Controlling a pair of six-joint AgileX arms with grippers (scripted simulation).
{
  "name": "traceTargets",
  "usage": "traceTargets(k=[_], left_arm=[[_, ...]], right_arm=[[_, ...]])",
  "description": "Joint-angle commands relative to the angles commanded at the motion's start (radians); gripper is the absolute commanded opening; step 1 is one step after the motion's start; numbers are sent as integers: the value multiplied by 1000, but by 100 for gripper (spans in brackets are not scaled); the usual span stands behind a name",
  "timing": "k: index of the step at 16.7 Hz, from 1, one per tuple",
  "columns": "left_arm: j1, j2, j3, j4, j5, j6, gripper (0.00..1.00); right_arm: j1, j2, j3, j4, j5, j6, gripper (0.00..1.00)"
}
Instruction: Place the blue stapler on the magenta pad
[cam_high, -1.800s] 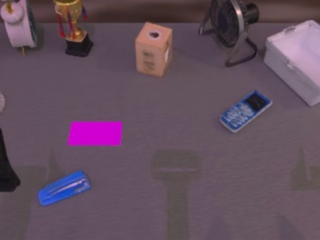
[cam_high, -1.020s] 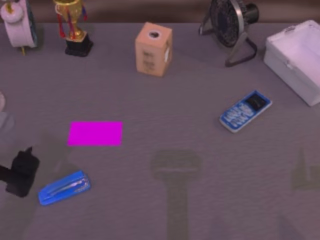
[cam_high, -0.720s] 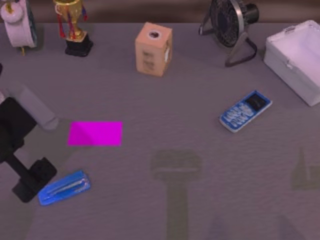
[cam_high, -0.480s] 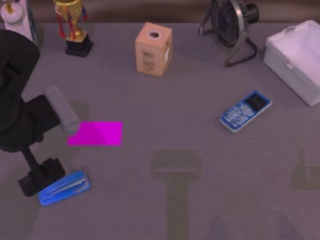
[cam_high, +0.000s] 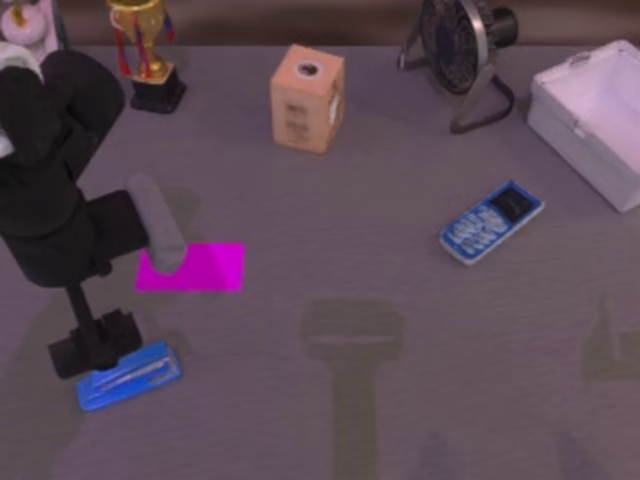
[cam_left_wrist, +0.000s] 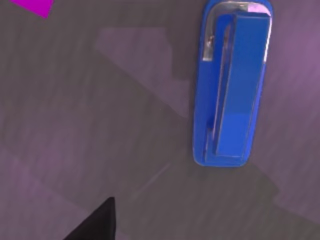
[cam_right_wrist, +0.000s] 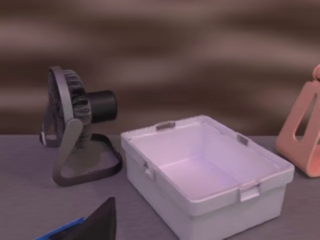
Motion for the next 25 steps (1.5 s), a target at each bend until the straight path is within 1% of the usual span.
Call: traceTargets(k=[3, 5, 7, 11, 13, 18, 25], left_arm=[[5, -2, -5, 5, 0, -1, 100], [3, 15, -28, 40, 0, 1, 100], [2, 47, -71, 115, 0, 3, 100], [3, 131, -179, 317, 0, 5, 100], [3, 163, -220, 387, 0, 6, 100], [4, 177, -237, 415, 0, 7, 100], [4, 177, -237, 415, 0, 7, 47]], right_arm=[[0, 0, 0, 0, 0, 0, 100], [0, 0, 0, 0, 0, 0, 100], [0, 0, 0, 0, 0, 0, 100], [0, 0, 0, 0, 0, 0, 100], [0, 0, 0, 0, 0, 0, 100], [0, 0, 0, 0, 0, 0, 100], [0, 0, 0, 0, 0, 0, 100]])
